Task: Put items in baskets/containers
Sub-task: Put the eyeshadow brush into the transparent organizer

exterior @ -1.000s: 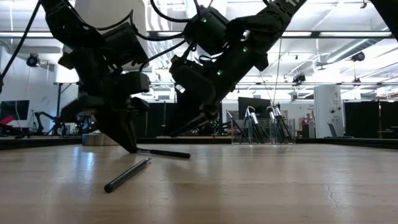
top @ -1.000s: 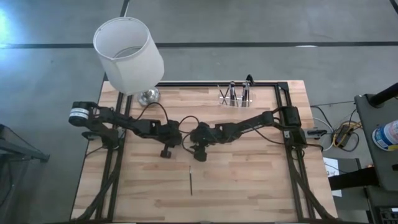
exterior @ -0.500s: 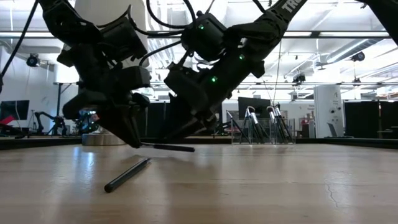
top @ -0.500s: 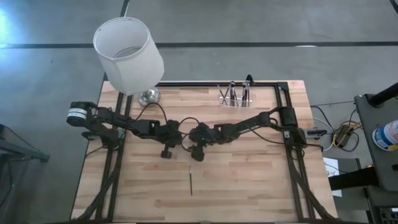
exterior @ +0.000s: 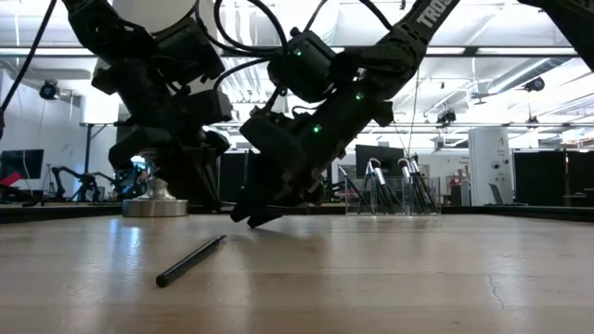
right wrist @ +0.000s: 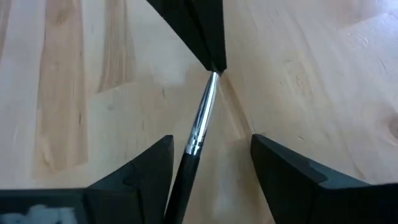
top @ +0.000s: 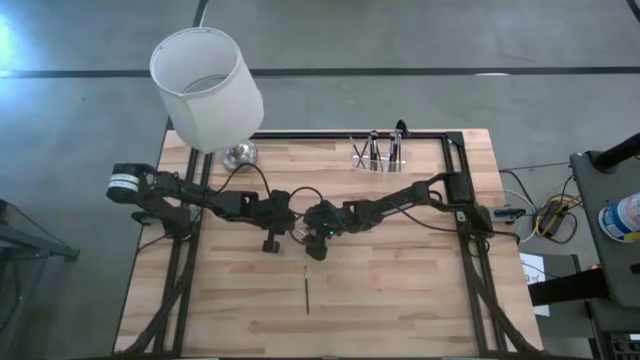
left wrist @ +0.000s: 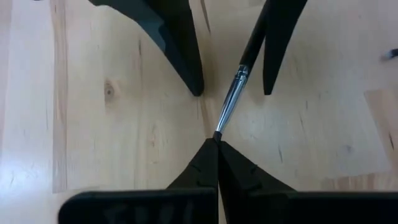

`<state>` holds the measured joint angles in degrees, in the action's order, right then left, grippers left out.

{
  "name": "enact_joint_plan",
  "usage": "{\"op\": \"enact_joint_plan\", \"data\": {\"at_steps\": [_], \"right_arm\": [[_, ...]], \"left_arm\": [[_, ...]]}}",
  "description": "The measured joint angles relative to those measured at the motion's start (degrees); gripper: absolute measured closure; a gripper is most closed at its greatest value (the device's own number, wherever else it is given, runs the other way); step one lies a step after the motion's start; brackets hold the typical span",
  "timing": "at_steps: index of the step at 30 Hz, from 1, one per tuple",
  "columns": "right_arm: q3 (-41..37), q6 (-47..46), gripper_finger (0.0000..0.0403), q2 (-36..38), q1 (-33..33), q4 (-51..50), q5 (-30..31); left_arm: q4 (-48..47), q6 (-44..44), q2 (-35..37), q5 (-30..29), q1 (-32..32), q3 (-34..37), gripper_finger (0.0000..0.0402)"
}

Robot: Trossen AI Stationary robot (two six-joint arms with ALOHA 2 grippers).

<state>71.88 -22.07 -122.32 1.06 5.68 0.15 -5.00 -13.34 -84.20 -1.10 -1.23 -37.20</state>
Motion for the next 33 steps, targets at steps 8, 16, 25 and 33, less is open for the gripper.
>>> {"op": "enact_joint_plan", "data": {"at_steps": [8, 16, 25, 33], "right_arm": [[0.0, 2.7, 0.0289, 0.0, 0.0, -0.2, 0.2], [-1.8, 8.0, 0.0383, 0.1, 0.5, 2.8, 0.3], [-12.5, 9.4, 0.0386, 2.9, 1.2, 20.5, 0.3], [-24.5, 15.6, 0.0386, 13.3, 1.3, 38.6, 8.6]], "left_arm": [[-1.1, 1.5, 0.0, 0.1, 0.0, -0.1, 0.0401], [-1.5, 3.5, 4.0, 0.1, 0.0, 0.0, 0.0401], [-1.0, 7.3, 17.2, 0.0, 0.0, 2.7, 0.0401], [20.2, 10.1, 31.1, 0.0, 0.0, 17.2, 0.0401]]}}
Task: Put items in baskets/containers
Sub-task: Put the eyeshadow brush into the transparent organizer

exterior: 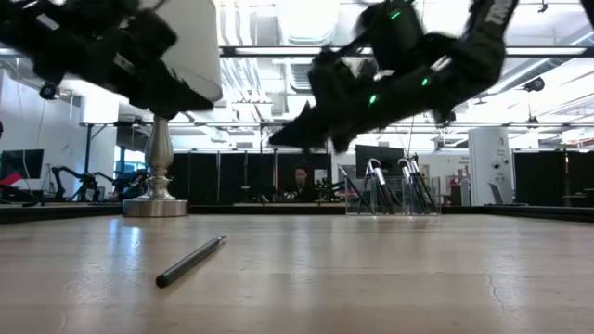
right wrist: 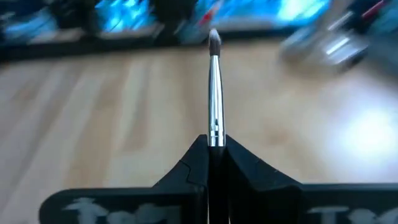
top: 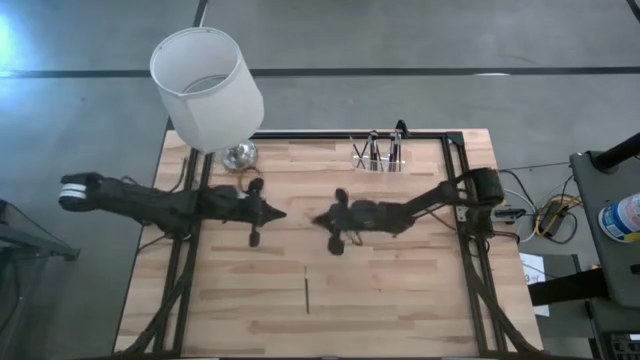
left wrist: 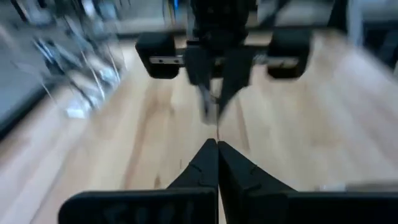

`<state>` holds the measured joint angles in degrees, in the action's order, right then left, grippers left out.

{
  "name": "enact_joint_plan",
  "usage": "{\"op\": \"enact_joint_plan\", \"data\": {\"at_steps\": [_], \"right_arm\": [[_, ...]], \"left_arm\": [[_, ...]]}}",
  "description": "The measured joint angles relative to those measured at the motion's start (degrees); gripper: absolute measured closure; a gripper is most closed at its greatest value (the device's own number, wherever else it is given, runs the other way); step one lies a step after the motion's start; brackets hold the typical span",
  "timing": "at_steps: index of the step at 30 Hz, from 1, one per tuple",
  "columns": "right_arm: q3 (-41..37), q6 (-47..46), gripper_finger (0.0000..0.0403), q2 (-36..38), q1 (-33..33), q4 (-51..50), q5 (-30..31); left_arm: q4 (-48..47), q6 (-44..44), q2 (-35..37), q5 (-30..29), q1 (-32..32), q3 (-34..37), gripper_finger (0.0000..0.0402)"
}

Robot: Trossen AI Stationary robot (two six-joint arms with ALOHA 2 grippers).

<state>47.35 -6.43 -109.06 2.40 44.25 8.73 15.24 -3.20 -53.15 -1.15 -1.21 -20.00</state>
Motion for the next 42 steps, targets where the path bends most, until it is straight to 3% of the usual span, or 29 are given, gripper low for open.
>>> {"op": "enact_joint_plan", "data": {"at_steps": [4, 10, 15, 22, 36, 42], "right_arm": [[-5.2, 8.2, 0.0386, 5.6, -0.9, 10.5, 10.7], [-11.8, 16.3, 0.0386, 6.0, -8.0, 33.4, 12.3], [-13.1, 10.7, 0.0386, 2.4, -18.0, 41.7, 9.3], [-9.8, 2.3, 0.0386, -2.9, -27.1, 42.1, 7.9], [-8.4, 1.1, 0.0387, -9.8, -29.7, 42.2, 17.9], [-9.0, 0.1, 0.0387, -10.2, -29.9, 41.6, 18.5]], "left_arm": [[18.3, 3.3, 3.7, 0.0, 0.0, 9.3, 0.0401], [40.6, 5.7, 4.3, 0.0, 0.0, 19.0, 0.0401], [38.5, 5.2, 4.6, 0.0, 0.0, 19.0, 0.0401], [35.5, 4.6, 4.1, -0.3, 0.0, 17.5, 0.0401], [35.2, 4.1, 1.4, -0.4, 0.0, 17.5, 0.0401], [35.2, 4.1, 1.4, -0.4, 0.0, 17.5, 0.0401]]}}
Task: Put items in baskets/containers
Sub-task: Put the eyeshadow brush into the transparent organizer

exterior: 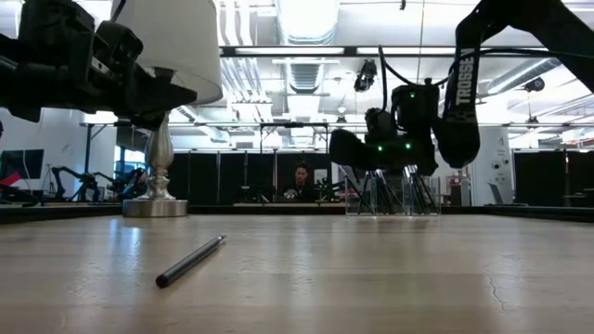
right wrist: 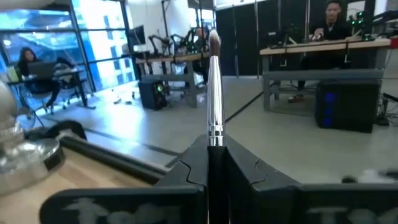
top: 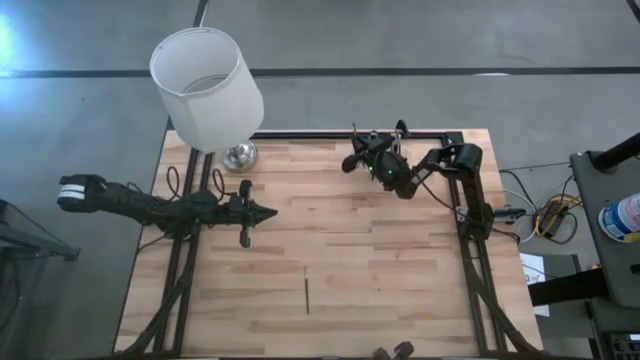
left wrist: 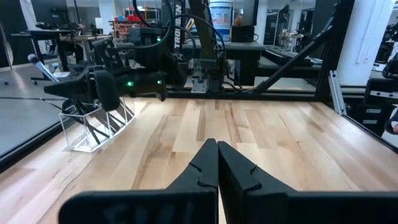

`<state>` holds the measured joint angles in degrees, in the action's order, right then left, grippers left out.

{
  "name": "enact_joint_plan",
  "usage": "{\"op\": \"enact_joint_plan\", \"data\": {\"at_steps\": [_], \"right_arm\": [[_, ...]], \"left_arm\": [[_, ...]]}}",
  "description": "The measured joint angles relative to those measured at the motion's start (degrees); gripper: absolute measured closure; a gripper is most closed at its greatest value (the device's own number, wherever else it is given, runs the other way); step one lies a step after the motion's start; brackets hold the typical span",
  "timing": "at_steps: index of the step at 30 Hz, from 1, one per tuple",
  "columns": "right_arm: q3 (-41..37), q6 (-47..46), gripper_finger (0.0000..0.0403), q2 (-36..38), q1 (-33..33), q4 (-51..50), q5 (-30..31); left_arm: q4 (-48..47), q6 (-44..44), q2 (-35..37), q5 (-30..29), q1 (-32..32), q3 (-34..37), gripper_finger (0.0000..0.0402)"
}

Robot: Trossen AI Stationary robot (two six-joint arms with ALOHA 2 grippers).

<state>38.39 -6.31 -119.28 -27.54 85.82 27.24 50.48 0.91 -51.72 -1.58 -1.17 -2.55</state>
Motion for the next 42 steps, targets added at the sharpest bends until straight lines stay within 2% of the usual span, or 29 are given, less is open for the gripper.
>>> {"op": "enact_joint_plan", "data": {"at_steps": [7, 15, 23, 26, 30, 35, 38, 42], "right_arm": [[-1.4, 0.1, 0.0383, -0.1, 0.1, -0.1, 2.1], [-1.8, -0.5, 0.0318, -0.1, 0.1, -0.2, 2.8], [-2.2, 0.7, 0.03, 1.4, 0.8, -3.3, 3.0], [-2.6, 1.2, 0.03, 5.3, 1.6, -8.9, 3.0], [-2.8, 2.9, 0.0312, 14.1, 3.5, -24.1, 3.0], [-2.9, 4.4, 0.0359, 26.2, 7.4, -45.0, 3.0], [-3.5, 4.6, 0.0388, 32.1, 11.4, -53.2, 2.9], [-5.6, 4.8, 0.0394, 37.2, 18.2, -56.6, 2.9]], "left_arm": [[0.0, 0.0, 0.0, 0.0, 0.0, 0.0, 0.0401], [-0.1, 0.0, 0.0, 0.0, 0.0, 0.0, 0.0401], [-0.6, 0.0, 0.0, 0.0, 0.0, 0.0, 0.0401], [-1.0, 0.1, 0.0, 0.0, 0.0, 0.0, 0.0401], [-3.3, 0.1, 0.0, 0.0, 0.0, -0.1, 0.0401], [-16.1, 0.1, -0.8, 0.0, 0.9, -3.6, 0.0401], [-19.6, -1.0, -3.7, -0.1, 3.6, -6.1, 0.0401], [-19.5, -2.4, -10.7, -4.1, 10.3, -9.5, 0.0401]]}}
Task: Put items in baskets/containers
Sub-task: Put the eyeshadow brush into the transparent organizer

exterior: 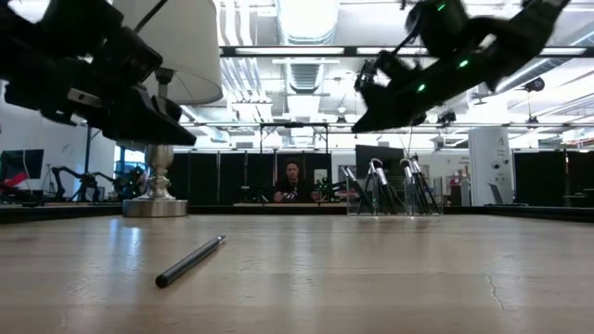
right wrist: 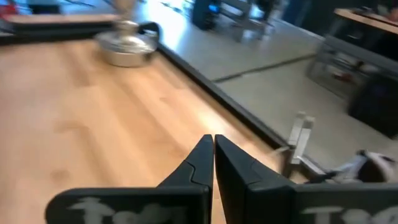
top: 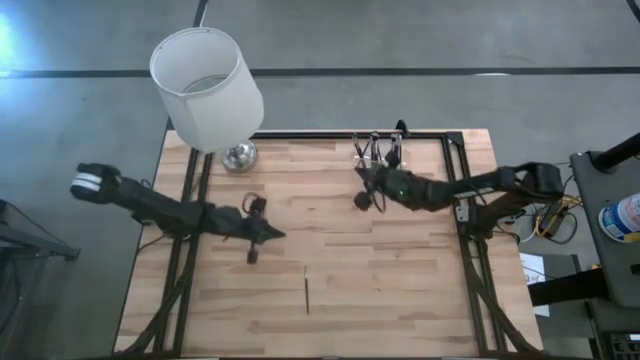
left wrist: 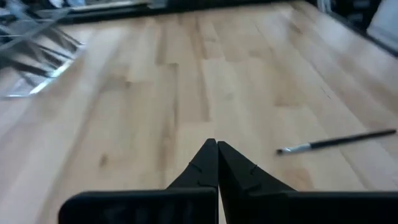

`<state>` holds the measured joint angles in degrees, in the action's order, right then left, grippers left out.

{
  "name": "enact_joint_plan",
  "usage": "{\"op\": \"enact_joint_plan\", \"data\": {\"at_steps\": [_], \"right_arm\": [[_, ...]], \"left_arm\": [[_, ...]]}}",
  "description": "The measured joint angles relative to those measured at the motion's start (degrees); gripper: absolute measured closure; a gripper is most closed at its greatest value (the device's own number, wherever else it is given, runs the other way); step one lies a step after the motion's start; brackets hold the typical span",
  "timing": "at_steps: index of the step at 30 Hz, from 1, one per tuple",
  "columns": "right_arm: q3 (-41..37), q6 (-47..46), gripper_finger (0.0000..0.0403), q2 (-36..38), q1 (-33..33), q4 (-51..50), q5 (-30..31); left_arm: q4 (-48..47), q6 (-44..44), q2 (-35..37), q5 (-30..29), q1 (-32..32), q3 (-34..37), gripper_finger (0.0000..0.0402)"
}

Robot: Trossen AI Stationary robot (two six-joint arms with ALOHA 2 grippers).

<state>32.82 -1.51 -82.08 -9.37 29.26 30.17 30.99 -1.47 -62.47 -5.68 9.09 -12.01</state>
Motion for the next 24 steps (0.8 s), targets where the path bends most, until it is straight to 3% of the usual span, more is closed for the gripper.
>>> {"op": "enact_joint_plan", "data": {"at_steps": [5, 8, 16, 24], "right_arm": [[-2.5, -2.3, 0.0394, 3.4, 7.1, 0.0, 1.5], [-3.4, -4.0, 0.0394, 3.9, 10.4, 0.0, 3.3], [-4.4, -8.0, 0.0394, 4.0, 15.9, -0.5, 6.1], [-4.2, -10.2, 0.0394, 4.0, 20.7, -0.5, 9.0]], "left_arm": [[0.1, 5.1, -12.8, -14.4, 10.6, -7.1, 0.0401], [-1.1, 18.0, -20.2, -26.3, 15.1, -12.9, 0.0401], [-19.8, 46.9, -32.3, -20.4, 19.5, -28.9, 0.0387], [-38.0, 59.6, -38.5, -21.2, 20.1, -41.9, 0.0311]]}}
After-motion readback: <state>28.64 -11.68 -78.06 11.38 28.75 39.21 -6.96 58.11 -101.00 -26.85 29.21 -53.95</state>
